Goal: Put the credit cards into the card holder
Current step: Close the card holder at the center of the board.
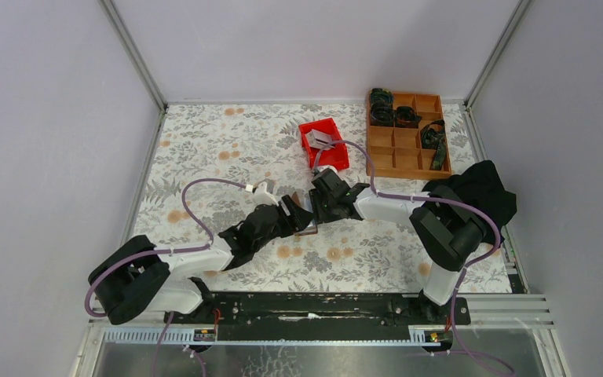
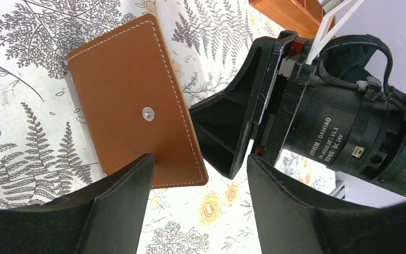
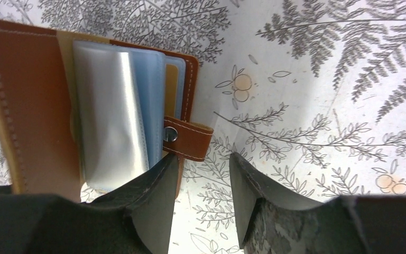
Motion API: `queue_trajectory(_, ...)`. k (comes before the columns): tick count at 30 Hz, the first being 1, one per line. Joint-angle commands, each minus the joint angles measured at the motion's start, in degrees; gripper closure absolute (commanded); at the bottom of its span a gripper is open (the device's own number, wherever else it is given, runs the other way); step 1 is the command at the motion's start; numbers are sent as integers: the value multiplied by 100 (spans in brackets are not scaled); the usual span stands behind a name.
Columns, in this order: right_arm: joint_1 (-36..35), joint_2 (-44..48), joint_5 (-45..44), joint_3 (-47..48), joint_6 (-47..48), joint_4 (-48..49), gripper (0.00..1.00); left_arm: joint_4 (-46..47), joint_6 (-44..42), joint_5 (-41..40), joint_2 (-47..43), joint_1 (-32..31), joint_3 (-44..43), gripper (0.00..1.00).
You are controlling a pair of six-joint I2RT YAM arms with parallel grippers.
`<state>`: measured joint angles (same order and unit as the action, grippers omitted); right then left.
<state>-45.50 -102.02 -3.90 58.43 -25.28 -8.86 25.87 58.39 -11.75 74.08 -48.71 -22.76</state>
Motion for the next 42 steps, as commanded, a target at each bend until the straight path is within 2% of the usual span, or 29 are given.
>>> queue_trajectory(1,-15,-161,-640,-79,131,-134,52,325,-174,63,32,26,-102,29)
queue_trajectory(16,-21,-293,-888,7,128,590,52,166,-238,216,85,126,-127,29)
queue_trajectory(31,-21,-246,-1106,-100,188,1124,55,107,-453,547,635,317,-748,29)
queue_trajectory(37,-11,-277,-1063,-143,244,1477,61,-20,-394,510,628,394,-772,29)
queue_trajectory(42,-3,-345,-847,-203,296,1792,70,33,-145,375,609,423,-690,29)
